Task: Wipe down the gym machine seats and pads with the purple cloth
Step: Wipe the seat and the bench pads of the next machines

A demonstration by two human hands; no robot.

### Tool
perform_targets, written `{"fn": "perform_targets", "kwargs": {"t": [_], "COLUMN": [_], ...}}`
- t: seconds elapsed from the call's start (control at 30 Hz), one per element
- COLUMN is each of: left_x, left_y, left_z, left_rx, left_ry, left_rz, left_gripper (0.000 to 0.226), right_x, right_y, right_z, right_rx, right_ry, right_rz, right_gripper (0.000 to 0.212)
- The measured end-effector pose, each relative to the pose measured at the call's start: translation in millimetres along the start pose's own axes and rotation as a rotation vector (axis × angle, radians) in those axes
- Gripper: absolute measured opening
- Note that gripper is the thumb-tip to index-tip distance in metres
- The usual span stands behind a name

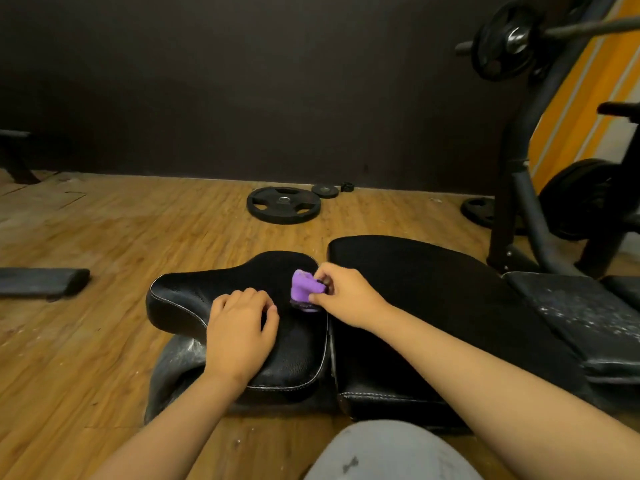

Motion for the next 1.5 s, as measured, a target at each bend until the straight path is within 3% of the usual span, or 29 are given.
{"fn": "perform_targets", "kwargs": {"t": [0.13,0.37,0.57,0.8,0.97,1.13,1.27,1.4,1.5], "left_x": [10.4,11.0,-18.7,-90.6,-149.6,-187.9,-200.0,-202.3,-202.1], "left_y": [-1.9,13.3,31.5,23.8,2.4,-3.8,-4.6,-6.5,-5.6], "left_z": [-36.0,-156.9,-259.9,-354.3,-400.5,-422.1,-420.2,-416.5,-415.4], "left_rx": [-0.083,-0.268,-0.427,-0.593,-0.654,-0.699,-0.660,-0.599,-0.572], "left_ry": [-0.095,-0.309,-0.357,-0.412,-0.466,-0.484,-0.553,-0.604,-0.609], "left_rz": [0.144,0.365,0.469,0.597,0.663,0.654,0.596,0.566,0.566], "left_gripper": [0.007,0.014,0.014,0.014,0.018,0.026,0.022,0.027,0.029], "right_x": [75.1,221.7,293.8,285.8,249.8,210.5,188.2,166.5,170.6], "right_y": [-29.7,-107.5,-179.8,-262.8,-291.0,-274.0,-253.5,-239.5,-241.4], "right_z": [-24.8,-72.7,-133.4,-248.0,-301.1,-329.4,-323.1,-307.1,-312.8], "right_rx": [-0.146,-0.257,-0.391,-0.595,-0.658,-0.601,-0.457,-0.242,-0.243], "right_ry": [-0.014,-0.222,-0.127,0.180,0.236,0.317,0.108,-0.028,-0.004], "right_rz": [-0.182,-0.307,-0.435,-0.645,-0.840,-0.990,-1.101,-0.919,-0.976], "right_gripper": [0.012,0.020,0.018,0.010,0.007,0.020,0.022,0.028,0.028]}}
Point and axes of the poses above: each hand's wrist, its own y-axis towards the middle knuckle, its own x-axis out of the back of the hand, z = x × y, the point moved 2 cm from there along y, towards the middle knuckle, and after that the axes turned 9 degrees about -z, right-handed, at the moved point
